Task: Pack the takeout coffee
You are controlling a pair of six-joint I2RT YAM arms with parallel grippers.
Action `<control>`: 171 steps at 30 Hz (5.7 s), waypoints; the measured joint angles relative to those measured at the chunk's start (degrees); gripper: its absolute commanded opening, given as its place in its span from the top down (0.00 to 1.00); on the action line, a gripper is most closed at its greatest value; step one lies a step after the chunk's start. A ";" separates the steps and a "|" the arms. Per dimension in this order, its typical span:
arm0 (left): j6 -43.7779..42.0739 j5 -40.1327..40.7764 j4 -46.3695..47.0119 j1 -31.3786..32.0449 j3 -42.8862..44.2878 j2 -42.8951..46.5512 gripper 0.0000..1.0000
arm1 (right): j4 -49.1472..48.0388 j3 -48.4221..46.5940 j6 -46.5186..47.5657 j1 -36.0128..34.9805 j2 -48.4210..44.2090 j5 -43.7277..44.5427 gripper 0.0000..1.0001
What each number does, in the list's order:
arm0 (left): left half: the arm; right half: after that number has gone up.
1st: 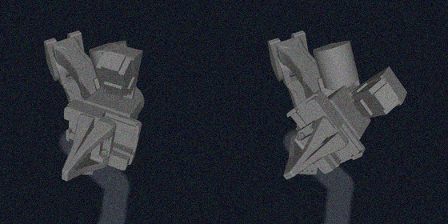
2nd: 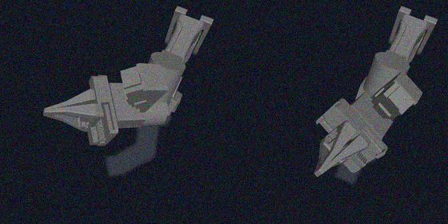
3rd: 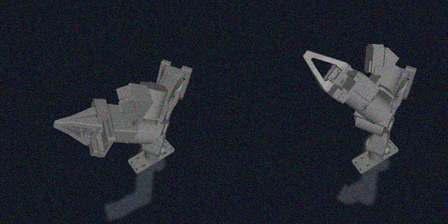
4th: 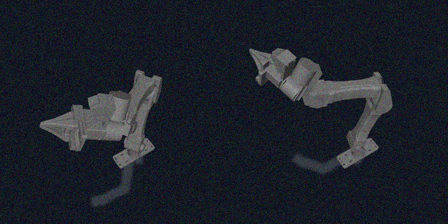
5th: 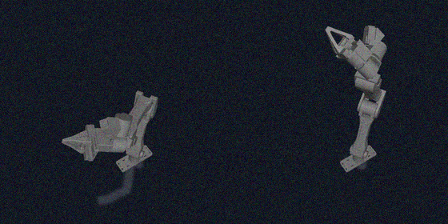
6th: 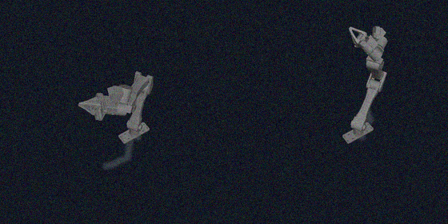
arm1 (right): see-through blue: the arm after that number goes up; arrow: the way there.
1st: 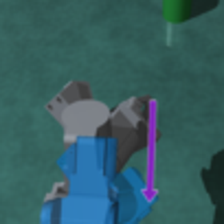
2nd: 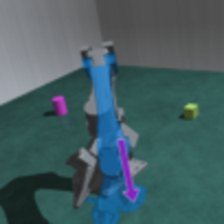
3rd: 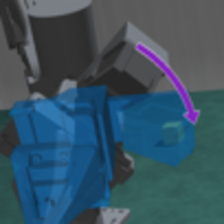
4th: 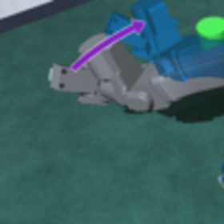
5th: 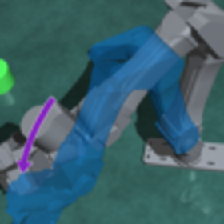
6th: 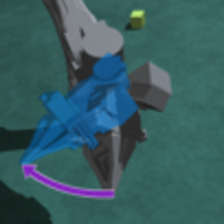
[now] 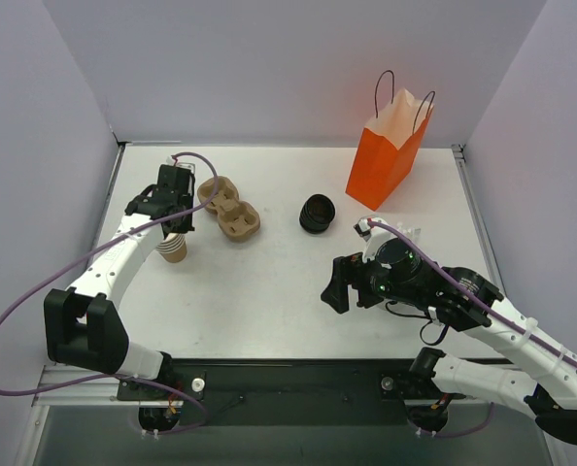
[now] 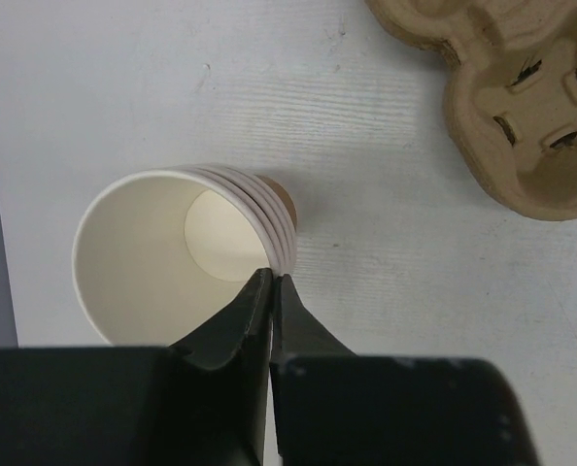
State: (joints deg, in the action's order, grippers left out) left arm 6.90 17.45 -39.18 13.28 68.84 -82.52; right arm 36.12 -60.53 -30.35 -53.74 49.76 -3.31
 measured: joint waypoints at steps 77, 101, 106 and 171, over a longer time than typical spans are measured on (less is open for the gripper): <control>31.69 27.10 -22.64 59.65 13.42 -21.11 0.72 | 7.87 3.43 -6.36 -0.31 -12.55 8.35 0.18; 23.45 1.60 0.48 40.57 -8.55 25.27 0.04 | -4.15 -9.18 -1.25 1.64 8.87 21.79 0.20; 17.92 -4.59 1.31 34.56 -13.81 35.26 0.03 | -6.71 -13.07 3.37 8.96 20.48 20.41 0.26; 11.28 -13.46 3.41 33.09 -25.97 46.73 0.03 | -13.38 -37.73 9.90 23.39 67.56 2.29 0.90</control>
State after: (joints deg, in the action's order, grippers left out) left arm 18.17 3.99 -35.77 46.37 42.87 -35.79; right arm 22.74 -98.26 -20.45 -30.35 117.32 -1.02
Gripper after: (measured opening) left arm 0.972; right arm 0.115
